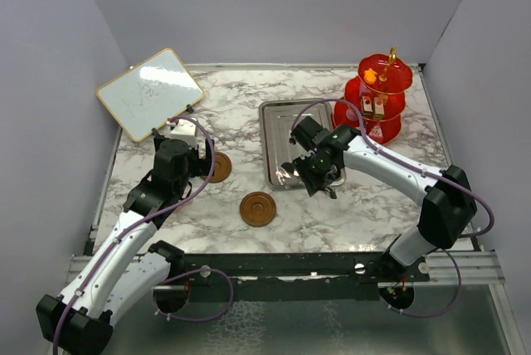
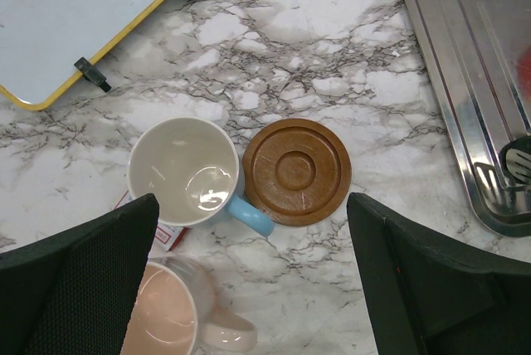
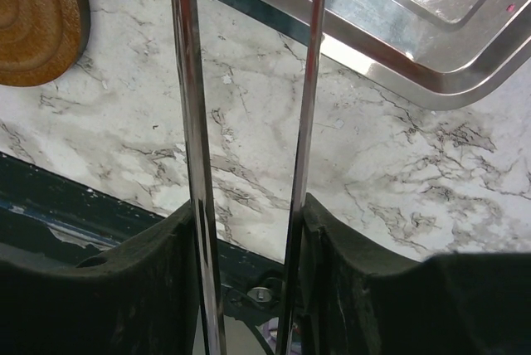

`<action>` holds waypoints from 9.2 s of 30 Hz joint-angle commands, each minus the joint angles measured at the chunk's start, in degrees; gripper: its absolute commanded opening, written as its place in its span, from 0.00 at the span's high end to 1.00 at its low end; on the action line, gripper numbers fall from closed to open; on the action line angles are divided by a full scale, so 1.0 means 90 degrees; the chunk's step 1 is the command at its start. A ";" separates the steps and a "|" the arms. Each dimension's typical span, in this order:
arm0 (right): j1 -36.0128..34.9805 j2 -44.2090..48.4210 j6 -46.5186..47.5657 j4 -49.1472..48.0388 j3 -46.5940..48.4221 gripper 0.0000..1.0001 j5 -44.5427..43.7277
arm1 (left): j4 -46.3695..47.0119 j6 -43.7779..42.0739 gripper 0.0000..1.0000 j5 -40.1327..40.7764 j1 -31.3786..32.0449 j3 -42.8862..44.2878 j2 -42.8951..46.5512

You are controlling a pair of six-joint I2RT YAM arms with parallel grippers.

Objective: Serve the afternoon tea
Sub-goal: Pick up the desert from the tray, then place the desert on the desert table, then place the clamp on the tray.

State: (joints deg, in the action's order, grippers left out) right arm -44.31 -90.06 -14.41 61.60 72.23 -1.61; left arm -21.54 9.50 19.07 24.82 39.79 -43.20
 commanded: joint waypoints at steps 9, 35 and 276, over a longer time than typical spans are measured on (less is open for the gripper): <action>-0.0047 -0.0078 0.0078 -0.0126 0.0005 0.58 -0.0122 | 0.0060 -0.0033 0.01 -0.0010 -0.0036 0.0133 0.0014; -0.0047 0.0156 -0.0051 -0.0047 -0.0130 0.58 -0.0065 | 0.0068 -0.0040 0.01 -0.0014 -0.0029 0.0130 0.0030; 0.4934 0.2759 0.0284 -0.0896 0.2333 0.65 0.3920 | 0.0106 0.0039 0.01 -0.0450 -0.0041 0.0111 -0.0133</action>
State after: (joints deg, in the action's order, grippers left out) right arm -0.25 -64.64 -12.29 56.10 94.26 22.02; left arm -21.52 9.69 14.85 24.82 39.79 -44.40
